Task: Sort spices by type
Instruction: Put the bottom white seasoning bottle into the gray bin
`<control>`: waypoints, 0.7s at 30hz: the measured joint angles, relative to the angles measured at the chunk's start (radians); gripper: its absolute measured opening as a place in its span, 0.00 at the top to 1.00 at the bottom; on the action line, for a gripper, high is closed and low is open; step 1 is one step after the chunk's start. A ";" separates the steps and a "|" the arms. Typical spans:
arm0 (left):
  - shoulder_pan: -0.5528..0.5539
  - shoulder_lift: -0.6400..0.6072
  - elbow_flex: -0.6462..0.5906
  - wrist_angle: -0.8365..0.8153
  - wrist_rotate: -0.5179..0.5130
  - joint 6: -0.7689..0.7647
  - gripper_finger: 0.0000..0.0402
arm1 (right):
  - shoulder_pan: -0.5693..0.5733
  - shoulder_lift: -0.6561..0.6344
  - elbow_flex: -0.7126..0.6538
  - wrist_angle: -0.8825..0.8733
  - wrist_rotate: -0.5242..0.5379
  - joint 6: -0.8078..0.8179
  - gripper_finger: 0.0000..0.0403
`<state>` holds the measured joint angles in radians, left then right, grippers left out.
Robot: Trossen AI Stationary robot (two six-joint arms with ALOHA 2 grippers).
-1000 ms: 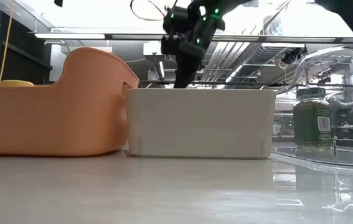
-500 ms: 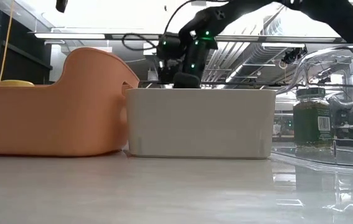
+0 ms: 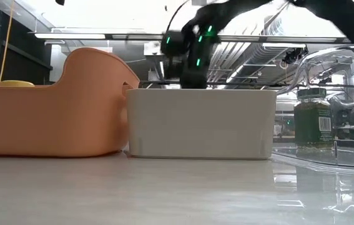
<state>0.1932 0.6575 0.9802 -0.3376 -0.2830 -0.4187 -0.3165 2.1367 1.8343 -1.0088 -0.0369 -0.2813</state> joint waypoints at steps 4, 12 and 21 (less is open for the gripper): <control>0.000 -0.003 0.000 -0.004 -0.016 0.020 1.00 | 0.004 -0.147 0.003 -0.054 -0.124 0.029 0.53; 0.000 0.013 0.000 -0.018 -0.016 0.023 1.00 | 0.151 -0.365 0.004 -0.222 -0.156 0.162 0.53; 0.000 0.025 0.000 -0.017 -0.016 0.039 1.00 | 0.404 -0.382 -0.229 -0.102 -0.015 0.385 0.53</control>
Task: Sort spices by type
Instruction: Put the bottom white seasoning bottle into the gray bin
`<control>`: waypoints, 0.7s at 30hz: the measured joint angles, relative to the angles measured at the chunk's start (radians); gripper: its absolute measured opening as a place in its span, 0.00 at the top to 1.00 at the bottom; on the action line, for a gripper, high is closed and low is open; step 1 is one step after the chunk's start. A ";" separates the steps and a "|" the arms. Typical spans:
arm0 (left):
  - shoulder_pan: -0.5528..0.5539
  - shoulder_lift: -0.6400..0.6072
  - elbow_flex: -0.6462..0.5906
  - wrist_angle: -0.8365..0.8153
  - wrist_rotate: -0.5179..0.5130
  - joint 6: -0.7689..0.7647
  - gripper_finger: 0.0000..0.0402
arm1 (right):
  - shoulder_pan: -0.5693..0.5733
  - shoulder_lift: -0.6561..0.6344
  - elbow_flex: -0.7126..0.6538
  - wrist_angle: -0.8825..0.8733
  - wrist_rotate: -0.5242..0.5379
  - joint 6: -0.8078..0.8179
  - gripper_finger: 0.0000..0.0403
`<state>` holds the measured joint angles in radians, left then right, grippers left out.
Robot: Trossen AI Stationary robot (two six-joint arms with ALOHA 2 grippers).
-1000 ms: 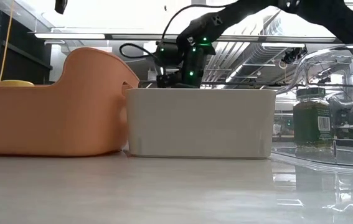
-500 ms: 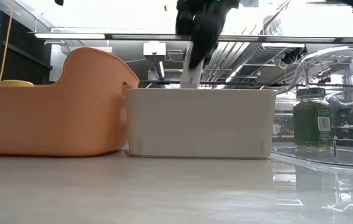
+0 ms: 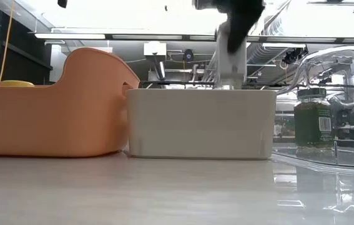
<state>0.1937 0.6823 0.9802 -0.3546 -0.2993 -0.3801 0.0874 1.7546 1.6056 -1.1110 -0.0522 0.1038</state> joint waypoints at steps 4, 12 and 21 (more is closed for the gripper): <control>0.000 0.000 0.000 0.000 0.000 0.000 1.00 | 0.026 0.002 -0.122 0.103 0.073 0.117 0.53; 0.000 0.000 0.000 0.000 0.000 0.000 1.00 | 0.038 0.000 -0.259 0.216 0.118 0.180 0.53; 0.000 0.000 0.000 0.000 0.000 -0.011 1.00 | 0.037 0.000 -0.325 0.268 0.100 0.111 0.53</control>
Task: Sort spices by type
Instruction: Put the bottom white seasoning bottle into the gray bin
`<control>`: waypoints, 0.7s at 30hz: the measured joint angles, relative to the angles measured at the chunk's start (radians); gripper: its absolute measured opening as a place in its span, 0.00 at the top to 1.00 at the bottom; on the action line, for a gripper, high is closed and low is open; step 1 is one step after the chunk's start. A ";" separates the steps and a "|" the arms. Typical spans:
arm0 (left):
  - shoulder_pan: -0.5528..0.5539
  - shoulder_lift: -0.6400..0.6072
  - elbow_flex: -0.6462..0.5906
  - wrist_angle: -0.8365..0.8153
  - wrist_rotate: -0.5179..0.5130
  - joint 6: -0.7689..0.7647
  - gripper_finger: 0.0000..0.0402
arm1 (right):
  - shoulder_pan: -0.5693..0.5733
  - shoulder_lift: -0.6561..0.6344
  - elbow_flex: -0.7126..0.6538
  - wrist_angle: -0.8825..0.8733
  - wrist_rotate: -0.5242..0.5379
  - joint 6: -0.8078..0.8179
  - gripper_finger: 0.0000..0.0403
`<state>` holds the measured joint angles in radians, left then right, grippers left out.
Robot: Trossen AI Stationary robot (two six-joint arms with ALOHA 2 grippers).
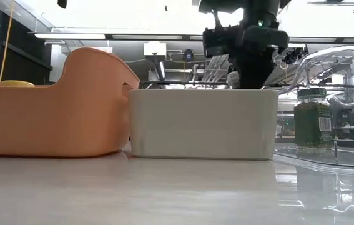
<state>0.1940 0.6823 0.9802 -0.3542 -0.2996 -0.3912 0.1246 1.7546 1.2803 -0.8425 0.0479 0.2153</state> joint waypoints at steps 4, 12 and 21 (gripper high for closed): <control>0.000 0.000 0.000 0.000 0.000 -0.020 1.00 | 0.000 0.000 -0.022 0.001 0.000 -0.007 0.53; 0.000 0.000 0.000 0.000 0.000 -0.025 1.00 | 0.000 0.000 -0.023 0.029 -0.004 -0.008 0.27; 0.000 0.000 0.000 0.000 0.000 -0.025 1.00 | 0.000 0.000 0.083 -0.076 -0.032 -0.105 0.26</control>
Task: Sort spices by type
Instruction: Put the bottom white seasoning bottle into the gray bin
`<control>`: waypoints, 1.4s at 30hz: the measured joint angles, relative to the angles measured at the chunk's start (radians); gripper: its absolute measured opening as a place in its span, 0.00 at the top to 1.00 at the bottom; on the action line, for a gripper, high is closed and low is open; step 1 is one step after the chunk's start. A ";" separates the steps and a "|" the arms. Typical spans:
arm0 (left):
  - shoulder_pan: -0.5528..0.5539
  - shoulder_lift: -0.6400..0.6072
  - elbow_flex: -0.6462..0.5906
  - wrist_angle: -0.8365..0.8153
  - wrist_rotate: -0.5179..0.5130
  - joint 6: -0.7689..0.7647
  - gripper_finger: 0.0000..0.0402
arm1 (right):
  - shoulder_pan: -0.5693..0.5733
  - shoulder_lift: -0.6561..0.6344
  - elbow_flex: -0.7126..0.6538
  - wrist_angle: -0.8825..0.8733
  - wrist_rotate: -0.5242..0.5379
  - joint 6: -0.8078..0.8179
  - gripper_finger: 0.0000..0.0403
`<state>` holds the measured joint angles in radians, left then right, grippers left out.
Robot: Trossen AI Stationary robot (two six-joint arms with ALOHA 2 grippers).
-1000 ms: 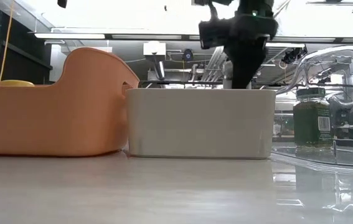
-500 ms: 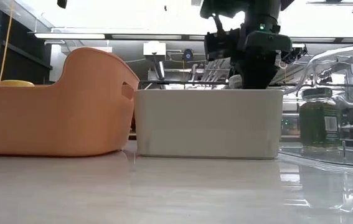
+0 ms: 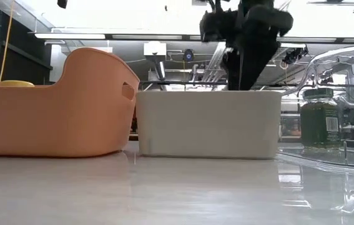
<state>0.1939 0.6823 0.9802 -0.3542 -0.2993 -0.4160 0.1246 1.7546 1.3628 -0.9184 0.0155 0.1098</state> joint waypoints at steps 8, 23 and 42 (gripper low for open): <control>0.000 0.000 0.000 0.000 0.000 0.000 1.00 | -0.030 -0.001 0.089 -0.005 -0.016 -0.047 0.28; 0.000 0.000 0.000 0.000 0.000 -0.002 1.00 | -0.004 0.143 0.056 0.252 -0.068 -0.224 0.28; 0.000 0.000 0.000 0.000 0.000 -0.029 1.00 | -0.008 0.275 0.057 0.255 -0.018 -0.221 0.32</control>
<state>0.1940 0.6827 0.9802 -0.3546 -0.2996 -0.4446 0.1169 2.0293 1.4193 -0.6636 -0.0026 -0.1112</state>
